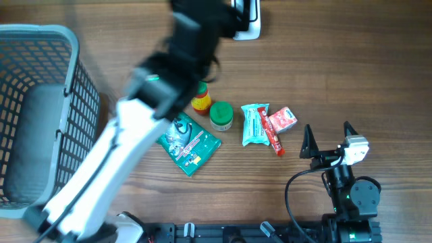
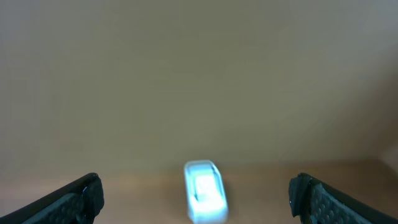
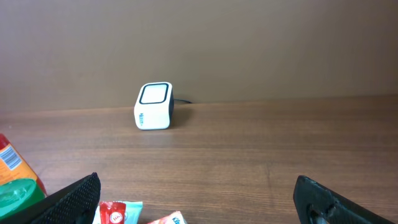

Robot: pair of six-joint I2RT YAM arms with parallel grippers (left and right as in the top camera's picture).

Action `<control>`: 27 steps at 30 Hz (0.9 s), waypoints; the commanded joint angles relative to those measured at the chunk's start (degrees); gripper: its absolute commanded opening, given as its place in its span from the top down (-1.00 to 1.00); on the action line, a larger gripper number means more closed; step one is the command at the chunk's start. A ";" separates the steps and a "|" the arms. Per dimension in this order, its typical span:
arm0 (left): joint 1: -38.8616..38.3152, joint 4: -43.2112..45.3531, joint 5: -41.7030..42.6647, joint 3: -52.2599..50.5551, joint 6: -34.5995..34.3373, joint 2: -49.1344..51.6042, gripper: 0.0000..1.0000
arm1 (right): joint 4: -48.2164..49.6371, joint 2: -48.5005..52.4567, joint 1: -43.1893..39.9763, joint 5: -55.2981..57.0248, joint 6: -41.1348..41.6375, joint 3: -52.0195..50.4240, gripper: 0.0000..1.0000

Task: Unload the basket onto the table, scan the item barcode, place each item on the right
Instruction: 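Retract the left arm and raise the right arm toward the bottles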

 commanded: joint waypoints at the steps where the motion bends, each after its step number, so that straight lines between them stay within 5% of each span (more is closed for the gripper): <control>1: 5.64 2.19 -1.01 2.49 15.13 -5.66 -1.00 | 0.17 0.37 0.22 0.59 0.96 -0.04 -1.00; 11: 11.69 5.53 -1.01 2.49 30.12 -12.31 -1.00 | 1.05 0.37 0.22 -0.85 3.10 -0.04 -1.00; 19: 12.07 -4.44 2.84 0.90 29.75 -15.47 -1.00 | 1.07 0.37 0.22 -8.20 44.68 -0.04 -0.99; 27: 12.09 -4.09 18.34 -17.35 24.57 -39.80 -1.00 | 1.57 0.37 0.24 -14.19 50.64 -0.04 -1.00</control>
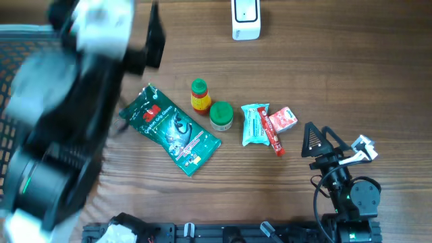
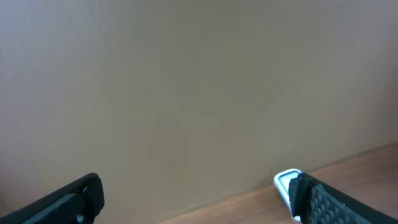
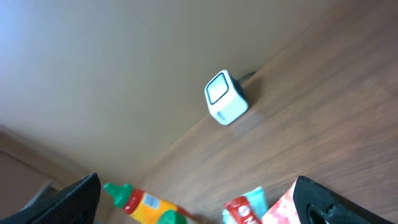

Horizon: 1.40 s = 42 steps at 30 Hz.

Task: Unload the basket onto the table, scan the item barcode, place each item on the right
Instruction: 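Retract the left arm and raise the right arm toward the bottles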

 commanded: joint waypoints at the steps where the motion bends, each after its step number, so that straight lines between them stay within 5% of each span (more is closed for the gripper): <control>1: 0.83 4.22 11.15 -11.41 -4.37 -15.76 -1.00 | 1.16 0.28 0.22 -9.42 7.58 -0.04 -0.99; 10: 17.49 17.70 12.98 -34.97 -24.72 -44.15 -1.00 | 0.87 0.31 0.22 -27.54 0.17 0.07 -0.99; 13: 24.74 17.70 12.94 -40.94 -32.57 -45.35 -1.00 | -2.08 1.05 0.22 -27.45 1.03 1.70 -0.99; 20: 34.71 18.16 12.94 -47.01 -37.18 -43.25 -1.00 | -24.00 5.81 0.24 -20.13 -5.84 12.63 -0.99; 22: 34.95 24.90 12.96 -47.04 -37.24 -40.15 -1.00 | -31.54 8.13 0.22 -16.98 -7.72 16.46 -0.99; 25: 34.93 31.04 12.13 -47.04 -36.76 -35.47 -1.00 | -30.21 9.16 0.22 -23.28 -7.78 17.59 -0.99; 32: 34.86 11.04 30.71 -47.10 -37.20 -29.94 -1.00 | -31.43 9.40 0.24 -19.37 -10.82 17.18 -0.99; 42: 29.68 -4.22 32.46 -56.22 -31.76 -33.94 -1.00 | -35.17 20.98 0.24 -8.48 -14.69 26.82 -0.99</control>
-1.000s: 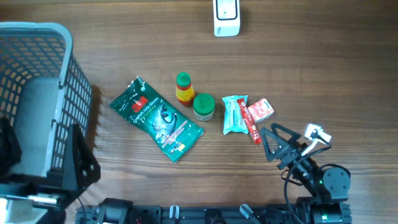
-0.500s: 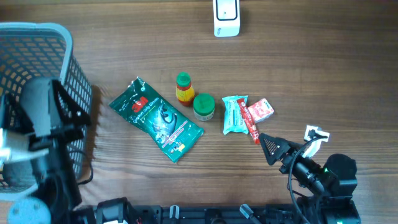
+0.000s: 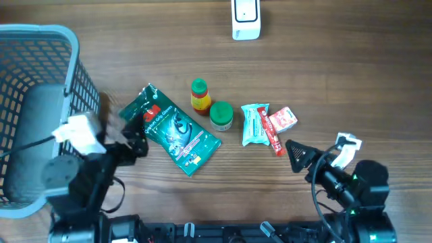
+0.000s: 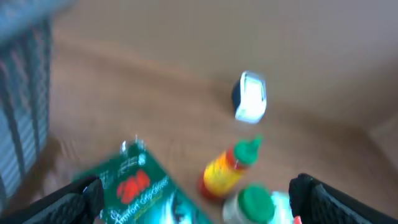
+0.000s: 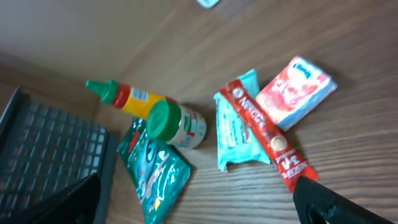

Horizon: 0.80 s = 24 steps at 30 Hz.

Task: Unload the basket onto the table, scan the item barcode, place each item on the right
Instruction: 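Retract the left arm and raise the right arm toward the bottles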

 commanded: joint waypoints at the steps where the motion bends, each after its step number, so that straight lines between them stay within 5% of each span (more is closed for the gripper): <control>1: -1.18 1.99 2.93 -7.96 3.02 0.00 -1.00 | -2.43 8.59 0.24 6.38 -5.14 7.91 -0.99; 7: -2.73 6.73 4.15 -12.02 3.08 -5.75 -1.00 | -8.83 19.76 0.35 8.87 -10.43 16.09 -0.98; 15: -3.58 4.55 4.09 -14.45 3.06 -23.02 -1.00 | -8.15 21.51 3.17 12.61 -8.39 17.25 -0.99; 24: -3.58 12.28 -0.20 -28.17 0.09 -25.64 -1.00 | -12.33 40.28 19.15 24.30 -8.02 30.49 -0.99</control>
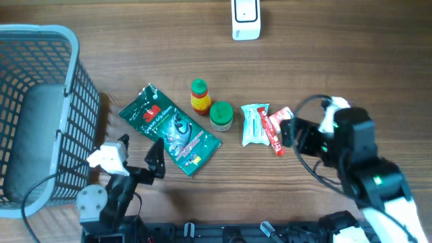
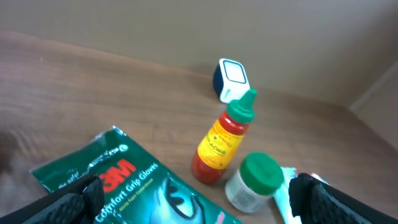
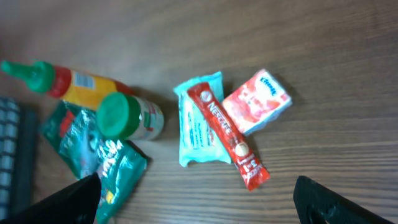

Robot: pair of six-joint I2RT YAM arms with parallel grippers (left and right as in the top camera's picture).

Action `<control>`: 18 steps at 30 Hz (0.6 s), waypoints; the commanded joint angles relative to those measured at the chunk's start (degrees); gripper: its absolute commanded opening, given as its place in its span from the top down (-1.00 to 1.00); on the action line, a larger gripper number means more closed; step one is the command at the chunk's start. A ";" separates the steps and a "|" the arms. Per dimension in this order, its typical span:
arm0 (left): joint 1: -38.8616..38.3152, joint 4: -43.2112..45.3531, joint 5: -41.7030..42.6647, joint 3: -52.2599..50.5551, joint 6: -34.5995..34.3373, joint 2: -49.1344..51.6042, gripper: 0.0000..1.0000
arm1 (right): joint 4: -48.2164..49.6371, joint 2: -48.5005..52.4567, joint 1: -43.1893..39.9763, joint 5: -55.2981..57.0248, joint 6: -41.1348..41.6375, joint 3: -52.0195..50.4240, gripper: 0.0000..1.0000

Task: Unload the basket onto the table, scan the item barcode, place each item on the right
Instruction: 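Retract the left arm and raise the right arm toward the bottles, then grasp the red-capped sauce bottle with the right gripper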

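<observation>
The white barcode scanner (image 1: 244, 20) stands at the table's far edge, also seen as a scanner (image 2: 231, 78) in the left wrist view. In a row at mid table lie a green 3M glove pack (image 1: 170, 129), a red sauce bottle (image 1: 200, 96), a green-lidded jar (image 1: 221, 115), a teal packet (image 1: 254, 123), a red Nescafe stick (image 3: 227, 134) and a red-and-white tissue pack (image 3: 256, 102). My left gripper (image 2: 199, 205) is open, low at the front left, facing the glove pack (image 2: 124, 186). My right gripper (image 3: 202, 202) is open above the stick and tissue pack, holding nothing.
A grey-blue wire basket (image 1: 40, 108) fills the left side of the table. The right arm's black cable (image 1: 317, 169) loops beside the arm. The wooden table's front edge (image 1: 229, 219) runs along the bottom of the overhead view.
My right arm has moved from the front right edge out over the tissue pack and Nescafe stick. My left arm has dropped back toward the front edge. Both grippers remain open; no item has moved.
At first my left arm reached far across the table toward the scanner while my right arm sat at the front right. Then the left arm was over the basket side, later low beside the glove pack. The right arm tilted down, and now hangs over the red items.
</observation>
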 commanded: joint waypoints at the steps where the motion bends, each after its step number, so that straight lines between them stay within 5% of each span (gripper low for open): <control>1: -0.28 2.47 -5.64 -3.30 -2.82 -0.90 -1.00 | -1.46 11.61 7.26 4.28 0.72 7.37 -0.99; 7: -0.28 1.86 -5.73 -3.65 -2.60 -0.90 -1.00 | -8.44 29.73 9.92 -0.09 5.03 26.82 -0.99; 11: -0.28 1.42 -5.73 -3.65 -2.60 -0.90 -1.00 | 2.51 34.58 10.32 -6.67 1.95 27.54 -0.99; 18: -0.28 -3.17 -5.73 -3.65 -2.60 -0.87 -1.00 | 6.97 45.35 14.10 -5.01 3.48 29.92 -1.00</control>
